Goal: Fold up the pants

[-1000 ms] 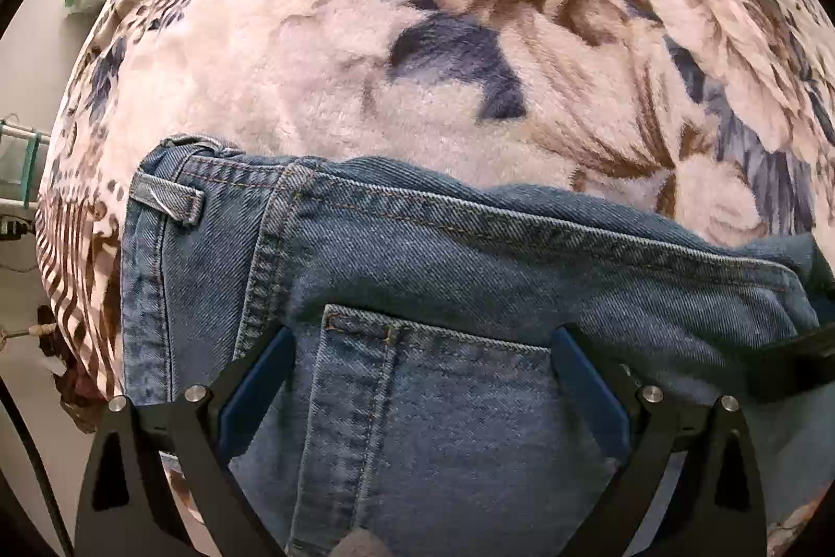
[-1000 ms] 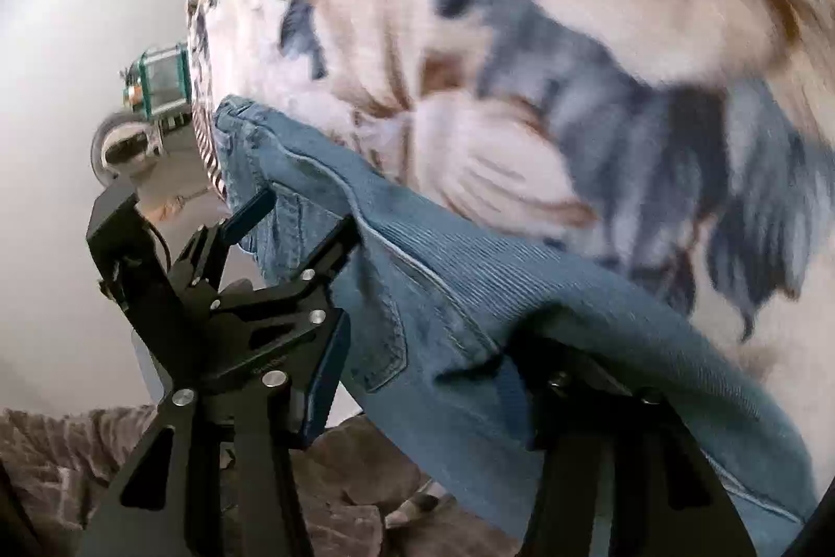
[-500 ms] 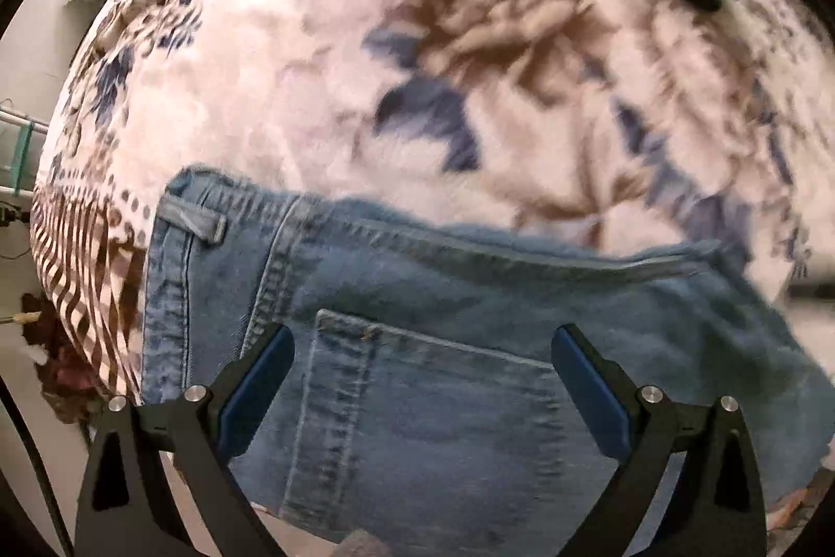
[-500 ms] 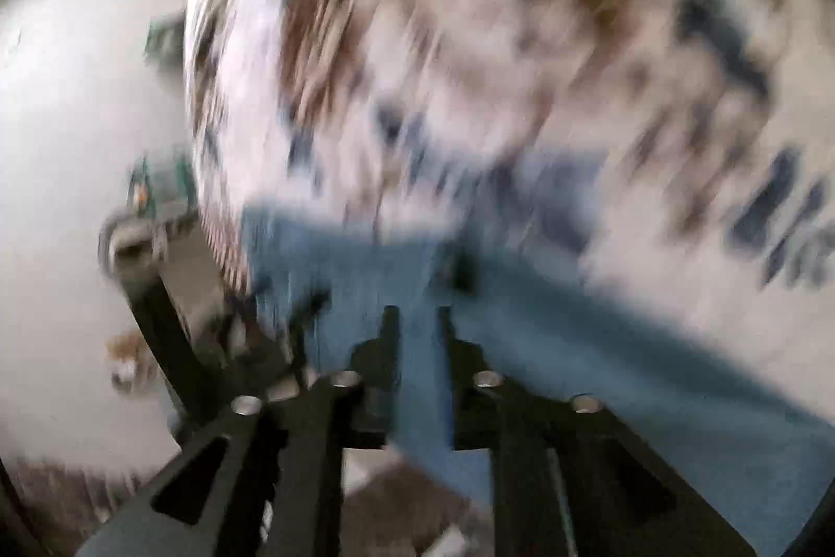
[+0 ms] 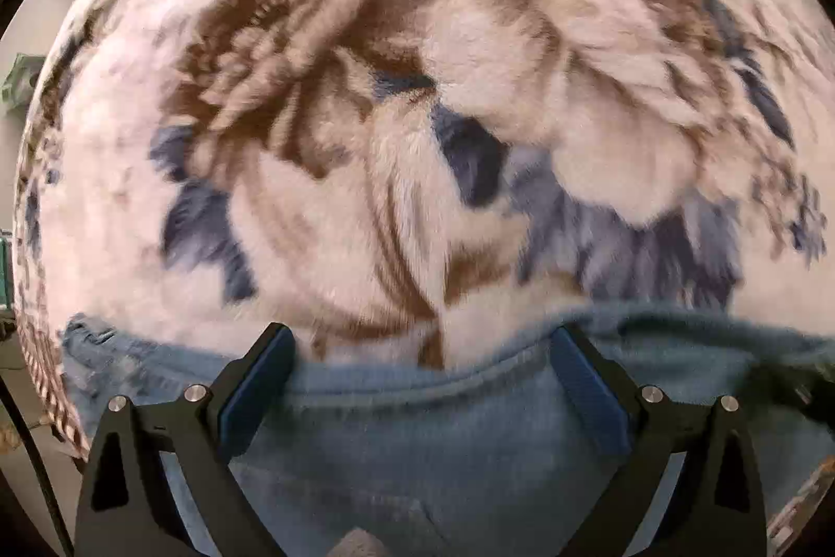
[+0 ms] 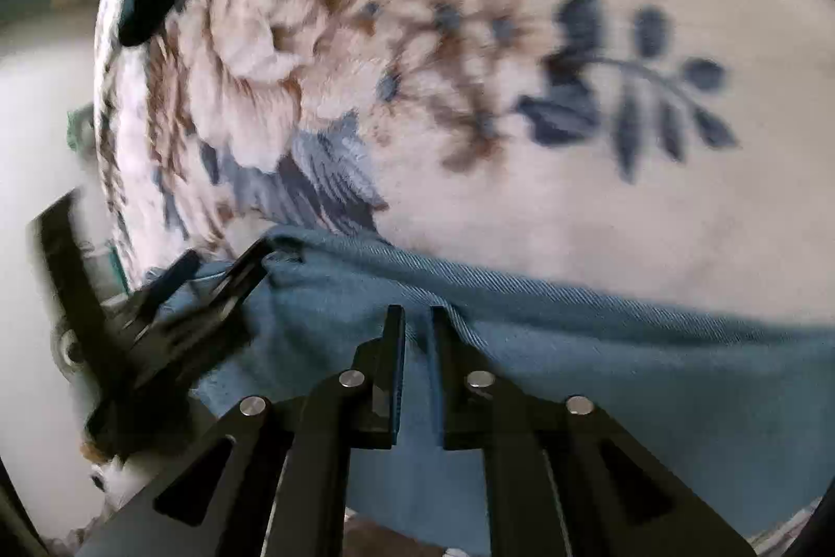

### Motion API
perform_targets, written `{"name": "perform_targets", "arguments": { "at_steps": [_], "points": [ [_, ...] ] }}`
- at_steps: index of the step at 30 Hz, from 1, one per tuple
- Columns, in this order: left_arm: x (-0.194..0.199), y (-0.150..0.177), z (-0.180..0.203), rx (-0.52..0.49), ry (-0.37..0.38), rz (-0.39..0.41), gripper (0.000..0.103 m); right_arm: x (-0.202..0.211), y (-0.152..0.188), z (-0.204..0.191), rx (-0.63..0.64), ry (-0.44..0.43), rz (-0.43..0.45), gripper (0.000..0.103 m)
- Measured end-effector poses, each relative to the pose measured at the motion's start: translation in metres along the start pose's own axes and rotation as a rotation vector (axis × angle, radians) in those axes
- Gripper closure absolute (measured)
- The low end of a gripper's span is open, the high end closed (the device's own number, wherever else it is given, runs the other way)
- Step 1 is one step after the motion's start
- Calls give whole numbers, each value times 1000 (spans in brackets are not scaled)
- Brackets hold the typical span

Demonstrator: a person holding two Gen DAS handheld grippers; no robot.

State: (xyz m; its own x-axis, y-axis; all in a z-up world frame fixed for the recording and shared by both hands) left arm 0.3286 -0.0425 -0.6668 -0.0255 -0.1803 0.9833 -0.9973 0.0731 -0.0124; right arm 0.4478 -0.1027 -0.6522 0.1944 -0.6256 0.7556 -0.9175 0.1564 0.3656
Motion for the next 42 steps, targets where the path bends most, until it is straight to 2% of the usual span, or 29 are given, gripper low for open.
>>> {"name": "perform_targets", "arguments": {
  "at_steps": [1,3,4,5,7,9,11,13,16,18,19,20,21,24,26,28,30,31,32,35,37,40,42],
  "points": [
    [-4,-3,-2,14,13,-10,0,16,4,5,-17,-3,23,90],
    [-6,-8,-5,48,37,-36,0,38,10,8,-72,-28,99,72],
    [0,-8,-6,55,33,-28,0,61,20,22,-109,-47,171,52],
    [10,-7,-6,53,21,-14,0,77,27,30,-137,-63,220,37],
    [29,-4,-9,50,15,19,0,116,49,66,-219,-109,340,34],
    [54,10,-1,41,18,52,0,149,76,115,-337,-124,437,34],
    [75,26,18,18,33,65,0,182,115,179,-485,-116,531,34],
    [88,43,42,-16,57,60,0,197,168,230,-620,-86,604,34],
    [98,77,103,-107,101,24,0,207,240,294,-785,-69,696,34],
    [99,101,149,-178,123,-10,0,210,268,325,-845,-72,756,35],
    [101,111,170,-208,131,-16,0,211,276,339,-857,-66,782,40],
    [102,124,198,-248,137,-28,0,213,280,351,-859,-60,800,48],
    [102,131,214,-268,142,-39,0,217,283,365,-855,-59,820,51],
    [103,150,269,-331,133,-49,0,207,280,392,-858,-106,835,52],
    [100,158,297,-371,116,-44,0,198,269,406,-840,-202,824,52],
    [95,163,319,-402,81,-34,0,192,259,415,-820,-222,820,53],
    [91,169,334,-419,43,-33,0,190,248,406,-767,-212,854,67],
    [91,176,333,-419,30,-29,0,195,244,400,-712,-166,866,74],
    [90,176,335,-420,15,-27,0,198,242,393,-667,-149,885,88],
    [86,183,345,-408,-4,-25,0,209,235,365,-495,-94,895,88],
    [87,182,364,-404,-16,-27,0,209,232,362,-458,-85,879,88],
    [75,177,379,-400,-31,-28,0,202,230,386,-566,-175,861,87],
    [73,183,390,-388,-28,-41,0,195,230,407,-653,-295,848,87]
  ]
}}
Point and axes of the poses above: each gripper's, at about its wrist camera, not at the fingertips, and x roughly against the way its jaws point, z to its right, y to its underside, the point moved 4 cm from there along -x, roughly the way its jaws point, and after that the axes turned 5 degrees about -y, right-handed, at the moved point
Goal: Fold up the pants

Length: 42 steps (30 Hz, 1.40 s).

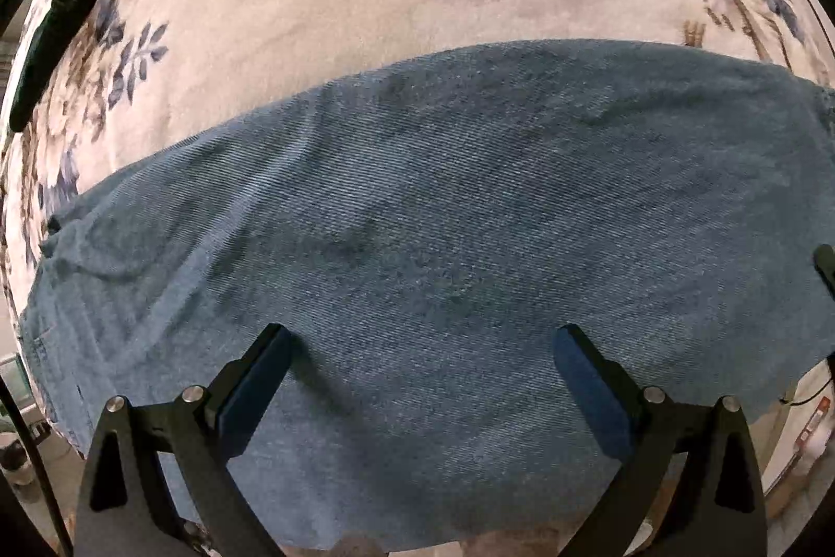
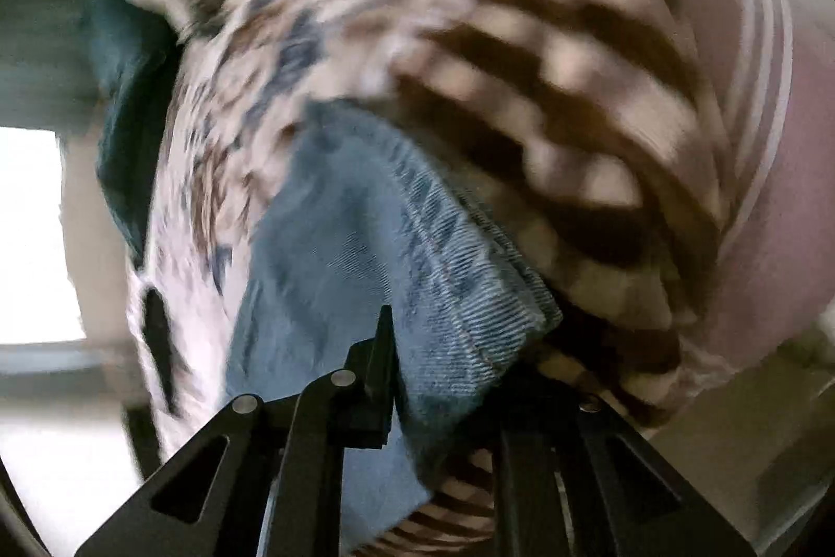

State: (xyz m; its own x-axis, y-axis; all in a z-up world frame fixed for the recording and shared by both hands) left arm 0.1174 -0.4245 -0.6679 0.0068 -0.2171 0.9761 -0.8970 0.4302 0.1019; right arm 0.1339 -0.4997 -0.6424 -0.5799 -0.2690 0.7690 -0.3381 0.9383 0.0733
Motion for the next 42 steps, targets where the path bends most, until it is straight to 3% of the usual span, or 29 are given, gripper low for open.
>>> {"name": "perform_targets", "arguments": {
  "at_steps": [2,6,9,12,13,15,17,19,20,21,22,25,26,30,35,39,42],
  "points": [
    [-11,-3,11,26,22,-23,0,-3,-4,8,-74,-74,13,88],
    [-29,-17,7,58,71,-46,0,6,1,-17,-7,-169,57,89],
    [-35,-20,9,79,100,-47,0,-13,2,-15,-6,-86,9,81],
    [-40,-20,10,82,97,-34,0,-39,-1,-2,-118,-149,-29,78],
    [-40,-19,8,80,99,-39,0,-42,-2,-3,-142,-174,-20,79],
    [-37,-18,7,79,109,-44,0,-40,-4,-16,-115,-178,13,94],
    [-30,-20,-15,101,83,1,0,-35,-3,-32,-78,-188,33,94],
    [-28,-19,-34,116,48,33,0,-36,2,-50,16,-139,21,87],
    [-29,-18,-39,123,21,30,0,-42,4,-52,33,-109,-2,69],
    [-32,-16,-44,128,2,22,0,-51,8,-51,29,-95,-43,66],
    [-36,-14,-49,135,0,11,0,-62,10,-49,11,-74,-61,67],
    [-42,-7,-67,162,3,-6,0,-60,14,-53,7,-21,-5,94],
    [-43,-5,-74,162,-10,-4,0,-55,17,-58,18,-15,14,96],
    [-45,3,-99,150,-43,17,0,-29,40,-102,102,6,100,96],
    [-45,24,-149,199,-19,12,0,-12,76,-174,193,17,102,96],
    [-46,44,-194,251,-4,7,0,-16,125,-232,325,46,73,96],
    [-52,53,-239,314,2,-1,0,-41,182,-273,464,75,38,96]
  ]
}}
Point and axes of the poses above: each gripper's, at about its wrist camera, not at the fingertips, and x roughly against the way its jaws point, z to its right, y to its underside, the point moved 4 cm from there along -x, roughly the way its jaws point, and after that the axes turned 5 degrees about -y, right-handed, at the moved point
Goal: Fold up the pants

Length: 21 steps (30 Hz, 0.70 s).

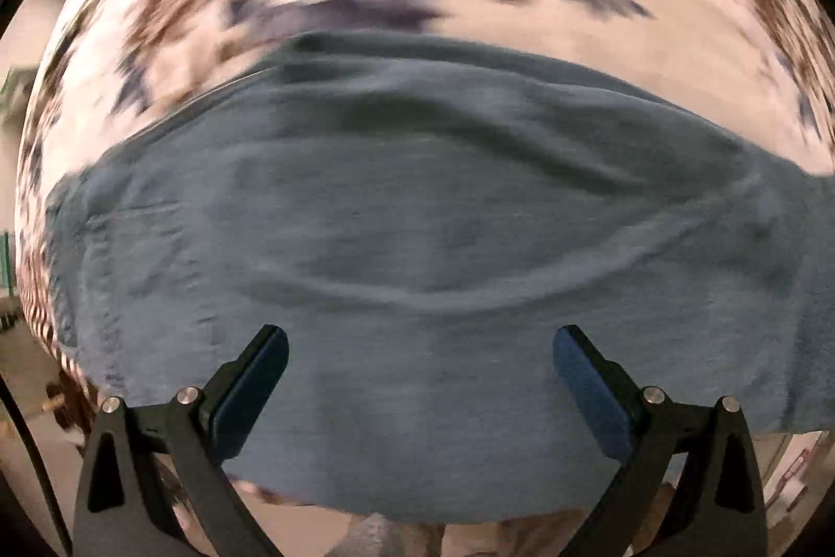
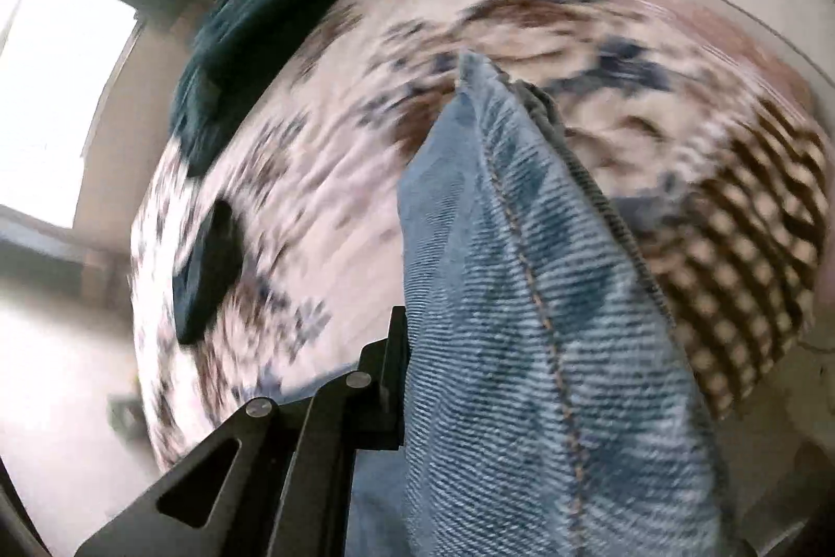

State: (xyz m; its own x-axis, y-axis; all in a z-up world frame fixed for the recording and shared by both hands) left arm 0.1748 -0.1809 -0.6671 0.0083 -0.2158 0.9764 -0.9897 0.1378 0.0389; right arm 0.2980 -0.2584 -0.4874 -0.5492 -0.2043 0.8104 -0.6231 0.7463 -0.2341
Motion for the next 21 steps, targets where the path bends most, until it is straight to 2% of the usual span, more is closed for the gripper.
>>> {"name": "perform_targets", "arguments": {
  "at_steps": [3,6,9,12,15,16,18,19,20,21],
  "points": [
    [-7,7,-52,75,-10,-23,0,-44,49,-63,132,-11,-56,96],
    [-17,22,-109,171,-12,-57,0,-90,110,-105,210,-40,-131,96],
    [-24,40,-169,242,-61,-78,0,-139,176,-148,337,-45,-216,97],
    [-36,53,-221,317,-81,-101,0,-181,235,-173,446,-1,-304,96],
    [-36,70,-249,370,-31,-114,3,-206,270,-182,554,90,-377,91],
    [-35,78,-264,388,7,-115,3,-211,278,-187,605,123,-407,87],
    [-33,79,-279,420,95,-108,3,-211,286,-196,660,101,-487,62],
    [-34,75,-289,428,137,-97,3,-208,289,-199,661,58,-529,39],
    [-28,59,-288,432,209,-78,3,-199,288,-203,645,0,-567,30],
    [-28,53,-291,434,257,-70,3,-191,283,-203,619,-43,-582,30]
  ]
}}
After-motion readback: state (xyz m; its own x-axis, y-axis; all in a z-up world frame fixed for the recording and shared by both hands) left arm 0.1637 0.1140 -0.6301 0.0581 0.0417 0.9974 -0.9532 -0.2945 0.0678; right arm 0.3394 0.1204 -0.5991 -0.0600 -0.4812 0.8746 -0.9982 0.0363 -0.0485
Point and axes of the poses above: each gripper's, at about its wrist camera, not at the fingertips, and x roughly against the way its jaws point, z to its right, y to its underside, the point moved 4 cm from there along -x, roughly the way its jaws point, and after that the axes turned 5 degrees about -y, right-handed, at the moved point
